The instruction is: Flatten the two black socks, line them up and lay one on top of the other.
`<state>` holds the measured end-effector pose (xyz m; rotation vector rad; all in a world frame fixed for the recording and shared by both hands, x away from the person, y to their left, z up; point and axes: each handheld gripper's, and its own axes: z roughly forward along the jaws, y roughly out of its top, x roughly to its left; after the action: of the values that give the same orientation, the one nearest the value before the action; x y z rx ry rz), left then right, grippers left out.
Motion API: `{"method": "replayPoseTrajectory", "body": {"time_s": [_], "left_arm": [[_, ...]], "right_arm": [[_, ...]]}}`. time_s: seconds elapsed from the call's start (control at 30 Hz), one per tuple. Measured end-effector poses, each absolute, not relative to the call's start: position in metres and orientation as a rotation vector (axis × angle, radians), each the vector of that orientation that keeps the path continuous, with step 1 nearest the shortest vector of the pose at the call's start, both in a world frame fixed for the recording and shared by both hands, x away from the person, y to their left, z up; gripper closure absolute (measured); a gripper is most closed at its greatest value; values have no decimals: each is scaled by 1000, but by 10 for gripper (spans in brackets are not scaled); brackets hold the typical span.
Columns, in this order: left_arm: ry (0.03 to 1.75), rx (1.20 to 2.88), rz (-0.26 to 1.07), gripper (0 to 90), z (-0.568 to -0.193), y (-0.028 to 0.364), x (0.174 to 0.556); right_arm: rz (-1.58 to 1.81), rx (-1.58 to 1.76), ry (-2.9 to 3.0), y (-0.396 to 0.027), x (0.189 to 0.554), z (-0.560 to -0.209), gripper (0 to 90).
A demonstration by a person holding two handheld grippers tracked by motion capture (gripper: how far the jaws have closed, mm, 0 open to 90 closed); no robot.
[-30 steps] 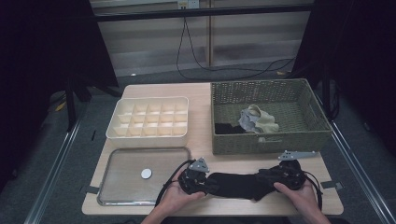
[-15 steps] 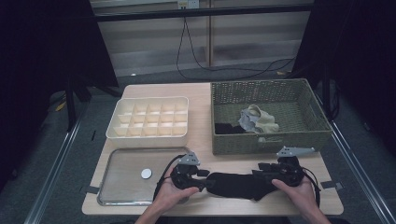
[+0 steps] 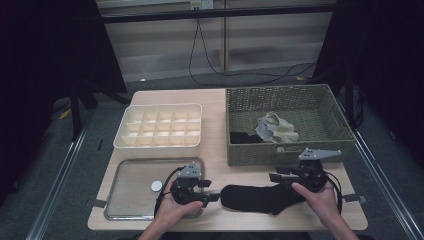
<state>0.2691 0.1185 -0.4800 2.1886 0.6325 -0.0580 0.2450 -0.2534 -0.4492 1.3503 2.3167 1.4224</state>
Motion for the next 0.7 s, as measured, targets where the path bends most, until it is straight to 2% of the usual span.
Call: {"method": "replayPoseTrajectory", "body": {"time_s": [0.23, 0.7], "left_arm": [[687, 2118, -38, 372, -474, 139, 267], [768, 2090, 49, 322, -478, 178, 256]], "right_arm": [[1459, 1295, 2313, -249, 251, -431, 539], [1565, 1179, 2276, -234, 277, -383, 547]]}}
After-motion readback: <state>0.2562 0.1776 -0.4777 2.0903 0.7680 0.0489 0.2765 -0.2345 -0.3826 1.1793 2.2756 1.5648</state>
